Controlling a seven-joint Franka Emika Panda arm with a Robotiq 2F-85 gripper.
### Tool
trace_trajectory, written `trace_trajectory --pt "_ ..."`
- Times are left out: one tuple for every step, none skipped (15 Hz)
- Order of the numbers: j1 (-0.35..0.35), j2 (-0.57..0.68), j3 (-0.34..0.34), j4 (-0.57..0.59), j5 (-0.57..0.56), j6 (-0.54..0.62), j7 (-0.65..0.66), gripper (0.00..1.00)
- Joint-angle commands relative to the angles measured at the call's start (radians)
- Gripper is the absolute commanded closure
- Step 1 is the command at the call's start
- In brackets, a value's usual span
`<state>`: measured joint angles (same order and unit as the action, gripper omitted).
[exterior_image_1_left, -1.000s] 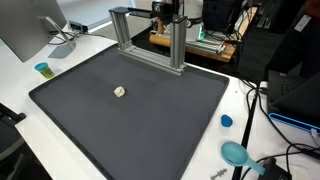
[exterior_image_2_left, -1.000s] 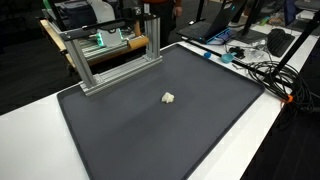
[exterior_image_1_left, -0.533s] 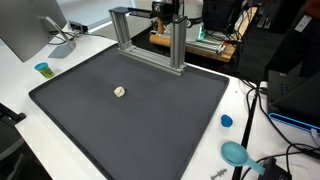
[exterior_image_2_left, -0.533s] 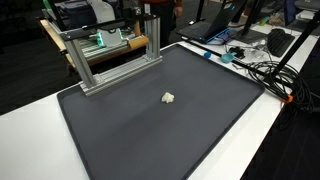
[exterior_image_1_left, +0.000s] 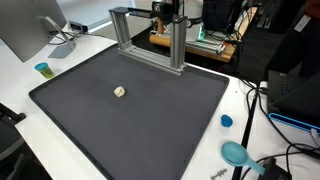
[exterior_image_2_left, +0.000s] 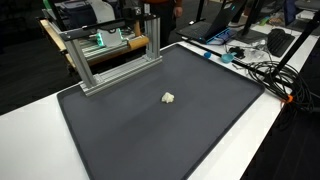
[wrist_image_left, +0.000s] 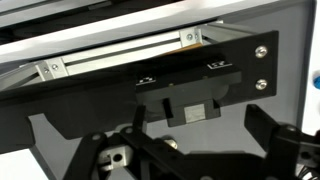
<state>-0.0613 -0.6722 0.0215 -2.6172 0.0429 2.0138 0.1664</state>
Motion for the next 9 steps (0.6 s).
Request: trace_trajectory --pt "-0.020 0.012 0.033 -0.004 -0.057 0.019 0.037 0.00" --pt "-0.020 0.017 0.038 -0.007 -0.066 0.031 0.044 0.00" --pt "-0.016 0.025 0.037 -0.005 -0.065 0.033 0.047 0.00" --pt "-0.011 0.026 0.036 -0.006 -0.059 0.035 0.046 0.00" --pt "0.001 0.027 0.027 -0.005 -0.042 0.028 0.031 0.00" --pt "0.006 0.027 0.024 -0.006 -0.037 0.028 0.025 0.00" --pt "0.008 0.029 0.021 -0.008 -0.038 0.031 0.016 0.00" --pt "0.009 0.031 0.018 -0.008 -0.038 0.029 0.012 0.00" --pt "0.014 0.032 0.010 -0.011 -0.033 0.031 -0.004 0.00"
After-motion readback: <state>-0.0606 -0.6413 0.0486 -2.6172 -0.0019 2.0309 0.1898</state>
